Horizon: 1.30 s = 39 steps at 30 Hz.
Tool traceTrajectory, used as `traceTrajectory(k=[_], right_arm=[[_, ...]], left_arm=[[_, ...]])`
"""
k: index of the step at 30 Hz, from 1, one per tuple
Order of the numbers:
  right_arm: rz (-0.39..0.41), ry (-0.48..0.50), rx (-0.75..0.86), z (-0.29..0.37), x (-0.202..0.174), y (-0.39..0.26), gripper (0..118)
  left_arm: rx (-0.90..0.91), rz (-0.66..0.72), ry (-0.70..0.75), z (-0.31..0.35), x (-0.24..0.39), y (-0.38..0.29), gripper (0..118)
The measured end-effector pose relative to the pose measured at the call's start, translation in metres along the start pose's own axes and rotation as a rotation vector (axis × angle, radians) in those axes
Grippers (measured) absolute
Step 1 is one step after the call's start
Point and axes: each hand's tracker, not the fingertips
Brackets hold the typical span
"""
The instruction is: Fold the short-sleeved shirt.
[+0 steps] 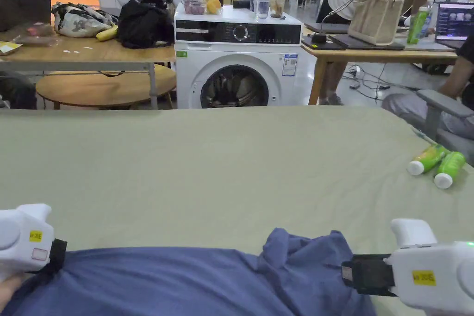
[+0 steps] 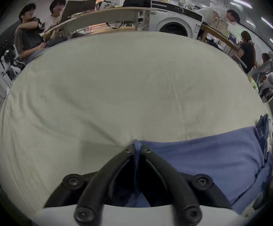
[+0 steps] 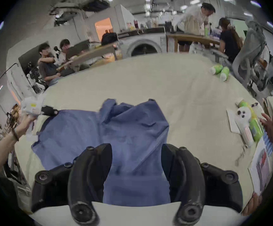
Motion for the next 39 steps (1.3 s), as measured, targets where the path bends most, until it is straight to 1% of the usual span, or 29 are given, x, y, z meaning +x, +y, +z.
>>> traceTrajectory(k=[3, 4, 5, 6, 7, 8, 9, 10, 12, 14, 15, 17, 18, 19, 21, 24, 27, 29, 31, 32, 33, 34, 35, 36, 38, 39], right_arm=[[-0.067, -0.050, -0.128, -0.045, 0.012, 0.011, 62], [-0.090, -0.068, -0.167, -0.057, 0.013, 0.010, 51], [-0.095, -0.084, -0.190, -0.063, 0.012, 0.006, 17], [-0.086, -0.064, -0.148, -0.060, 0.010, -0.001, 6], [-0.094, -0.064, -0.112, -0.057, 0.009, -0.004, 6], [-0.106, -0.054, -0.110, -0.054, 0.009, -0.003, 2], [-0.108, -0.052, -0.102, -0.047, 0.009, -0.003, 1], [-0.113, -0.048, -0.085, -0.040, 0.009, -0.005, 1], [-0.111, -0.033, -0.011, -0.015, 0.006, -0.008, 1], [-0.077, 0.004, 0.056, 0.017, 0.003, -0.016, 1], [-0.047, 0.015, 0.088, 0.033, 0.000, -0.022, 1], [0.020, 0.021, 0.152, 0.065, -0.004, -0.040, 1], [0.048, 0.024, 0.165, 0.077, -0.006, -0.050, 1], [0.064, 0.029, 0.174, 0.090, -0.008, -0.063, 1], [0.072, 0.040, 0.180, 0.111, -0.009, -0.093, 1], [0.081, 0.048, 0.181, 0.133, -0.015, -0.140, 1], [0.097, 0.023, 0.158, 0.138, -0.016, -0.177, 1], [0.071, 0.026, 0.154, 0.140, -0.013, -0.195, 1], [0.026, 0.047, 0.157, 0.136, -0.010, -0.207, 1], [0.032, 0.051, 0.161, 0.132, -0.009, -0.211, 1], [0.035, 0.044, 0.166, 0.130, -0.009, -0.215, 3], [0.045, 0.025, 0.172, 0.128, -0.008, -0.217, 13], [0.072, 0.009, 0.186, 0.130, -0.010, -0.220, 40], [0.102, 0.006, 0.222, 0.137, -0.012, -0.222, 53], [0.130, 0.045, 0.296, 0.148, -0.015, -0.221, 55], [0.130, 0.063, 0.329, 0.156, -0.022, -0.217, 55]], left_arm=[[0.003, 0.007, -0.002, 0.000, -0.002, -0.002, 0], [0.018, 0.013, 0.000, 0.001, -0.001, -0.005, 0], [0.031, 0.021, 0.003, 0.002, 0.000, -0.008, 0], [0.044, 0.026, 0.005, 0.004, 0.001, -0.011, 0], [0.054, 0.034, 0.003, 0.003, -0.004, -0.012, 0], [0.061, 0.046, -0.002, 0.006, -0.005, -0.013, 0], [0.074, 0.078, -0.019, 0.014, -0.008, -0.013, 0], [0.113, 0.107, -0.056, 0.025, -0.013, -0.016, 0], [0.291, 0.127, -0.103, 0.053, -0.029, -0.031, 0], [0.389, 0.101, -0.180, 0.097, -0.038, -0.052, 0], [0.380, 0.081, -0.194, 0.118, -0.041, -0.063, 0], [0.430, 0.025, -0.197, 0.155, -0.051, -0.093, 0], [0.415, -0.002, -0.185, 0.168, -0.055, -0.106, 0], [0.411, 0.005, -0.168, 0.180, -0.052, -0.125, 0], [0.392, 0.001, -0.167, 0.189, -0.062, -0.155, 0], [0.342, 0.021, -0.164, 0.186, -0.066, -0.198, 0], [0.331, 0.043, -0.166, 0.179, -0.065, -0.228, 0], [0.329, 0.059, -0.159, 0.173, -0.066, -0.237, 0], [0.318, 0.104, -0.154, 0.168, -0.067, -0.243, 0], [0.301, 0.137, -0.171, 0.164, -0.071, -0.244, 3], [0.273, 0.160, -0.195, 0.162, -0.074, -0.244, 20], [0.264, 0.178, -0.218, 0.164, -0.076, -0.245, 46], [0.294, 0.184, -0.217, 0.177, -0.071, -0.252, 78], [0.347, 0.191, -0.233, 0.189, -0.068, -0.253, 77], [0.430, 0.141, -0.205, 0.216, -0.056, -0.252, 76], [0.482, 0.102, -0.180, 0.234, -0.047, -0.254, 76]])
